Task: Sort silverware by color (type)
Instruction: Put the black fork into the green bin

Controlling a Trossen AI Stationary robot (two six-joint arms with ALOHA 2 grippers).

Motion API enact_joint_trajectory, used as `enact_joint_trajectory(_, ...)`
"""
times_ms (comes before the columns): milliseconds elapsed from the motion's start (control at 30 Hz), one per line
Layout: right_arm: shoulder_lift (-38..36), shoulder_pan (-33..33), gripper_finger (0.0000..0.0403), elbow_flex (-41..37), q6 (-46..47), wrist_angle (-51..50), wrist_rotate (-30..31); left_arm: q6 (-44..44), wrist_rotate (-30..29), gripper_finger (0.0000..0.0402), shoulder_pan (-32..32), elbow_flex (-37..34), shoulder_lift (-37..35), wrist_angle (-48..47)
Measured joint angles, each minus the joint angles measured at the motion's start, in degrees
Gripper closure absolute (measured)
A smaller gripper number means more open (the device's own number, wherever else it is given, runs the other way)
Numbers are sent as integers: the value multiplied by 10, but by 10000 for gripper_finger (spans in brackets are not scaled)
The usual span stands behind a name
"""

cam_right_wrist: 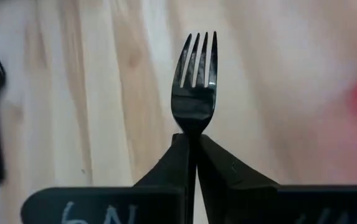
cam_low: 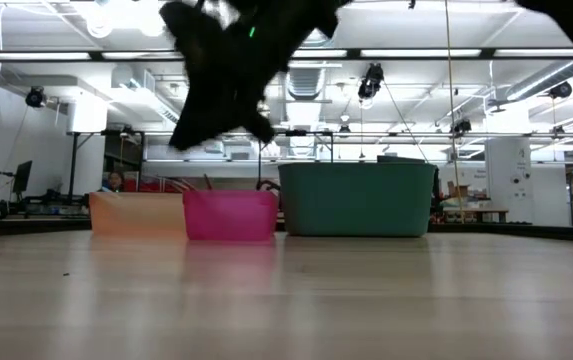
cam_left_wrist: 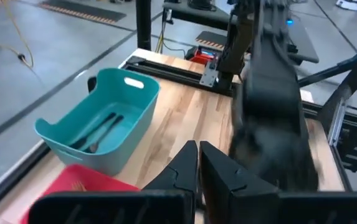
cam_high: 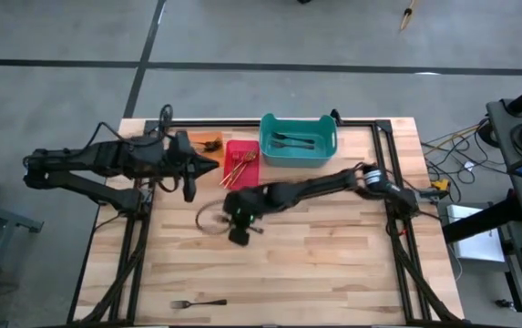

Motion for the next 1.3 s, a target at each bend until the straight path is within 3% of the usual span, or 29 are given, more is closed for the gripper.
enact_joint_trajectory(133,-67,-9,393,-11,21,-6,-7,29,-6,401,1,41,-5,-27)
enact_joint_trajectory(400,-185,-36,393,-14,105,-4,-114,115,6,385,1,105,-5,-57)
enact_joint_trajectory(767,-226,-50,394,-15,318,-3,-263,186,149,252,-27,34,6,-27)
enact_joint_trajectory(867,-223,-51,394,-16,371,-5,-281,200,160,223,-53,13,10,-19)
enact_joint_trajectory(1033,-221,-61,394,-16,440,1,-280,191,140,203,-77,-26,18,-22)
enact_joint_trajectory(1300,-206,-76,397,-16,485,46,-278,166,65,214,-78,-43,29,15)
